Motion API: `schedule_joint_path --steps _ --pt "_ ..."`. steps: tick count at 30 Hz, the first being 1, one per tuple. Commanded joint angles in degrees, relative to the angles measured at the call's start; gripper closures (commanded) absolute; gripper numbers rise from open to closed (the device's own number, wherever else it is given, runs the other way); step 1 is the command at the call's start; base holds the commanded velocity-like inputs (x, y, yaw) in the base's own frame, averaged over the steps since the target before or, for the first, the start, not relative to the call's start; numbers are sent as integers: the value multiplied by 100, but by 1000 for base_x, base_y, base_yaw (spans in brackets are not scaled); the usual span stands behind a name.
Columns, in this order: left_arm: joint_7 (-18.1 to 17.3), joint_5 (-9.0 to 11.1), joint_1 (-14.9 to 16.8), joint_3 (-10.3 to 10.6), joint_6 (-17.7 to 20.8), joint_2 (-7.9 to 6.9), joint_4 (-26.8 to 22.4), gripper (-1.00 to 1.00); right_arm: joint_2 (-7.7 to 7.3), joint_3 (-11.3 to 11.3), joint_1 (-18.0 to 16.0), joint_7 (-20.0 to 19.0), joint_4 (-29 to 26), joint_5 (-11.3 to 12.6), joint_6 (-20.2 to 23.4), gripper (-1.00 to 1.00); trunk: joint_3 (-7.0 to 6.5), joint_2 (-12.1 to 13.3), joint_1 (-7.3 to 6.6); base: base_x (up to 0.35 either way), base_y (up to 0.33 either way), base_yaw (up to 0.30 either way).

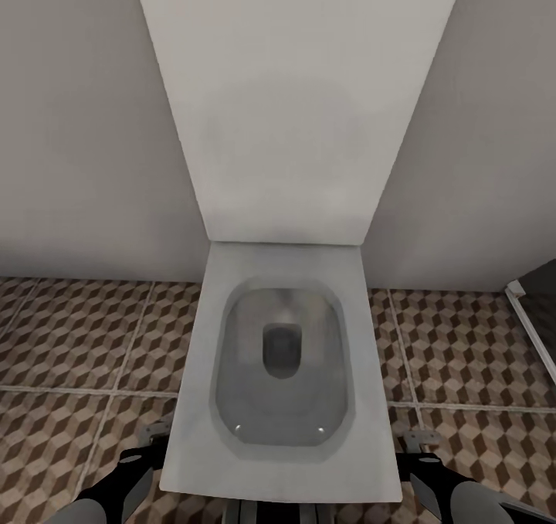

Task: Take the four mousetraps from the cabinet in the bathroom and place them on the bathroom floor. Make sure all four end up on the same floor surface, and ensure that at least two of them are either under or directly next to the same bathroom sink.

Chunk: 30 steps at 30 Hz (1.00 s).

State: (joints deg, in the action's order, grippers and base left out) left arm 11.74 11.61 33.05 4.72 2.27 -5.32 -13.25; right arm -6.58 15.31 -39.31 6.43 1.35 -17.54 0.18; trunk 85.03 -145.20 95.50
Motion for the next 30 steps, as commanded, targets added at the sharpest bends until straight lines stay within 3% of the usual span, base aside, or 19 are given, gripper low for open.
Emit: schedule_joint_path --steps 1,7,19,22,30 --pt "57 43 -1 57 28 -4 -11 100 -1 40 -7 14 14 -50 0 100 3 -1 -1 0 0 0" --pt "57 43 -1 63 -38 -1 -10 100 5 41 -7 13 14 -51 -88 100 3 -1 -1 0 0 0" --pt "57 51 -1 56 -1026 22 67 100 1 42 35 16 47 -39 -893 100 3 -1 -1 0 0 0" --pt "57 75 -1 57 -1425 9 122 100 -1 42 121 17 45 -44 -1148 100 3 -1 -1 0 0 0" --pt "57 86 -1 54 -1614 0 316 100 14 48 156 23 48 -19 -1297 100 3 -1 -1 0 0 0"
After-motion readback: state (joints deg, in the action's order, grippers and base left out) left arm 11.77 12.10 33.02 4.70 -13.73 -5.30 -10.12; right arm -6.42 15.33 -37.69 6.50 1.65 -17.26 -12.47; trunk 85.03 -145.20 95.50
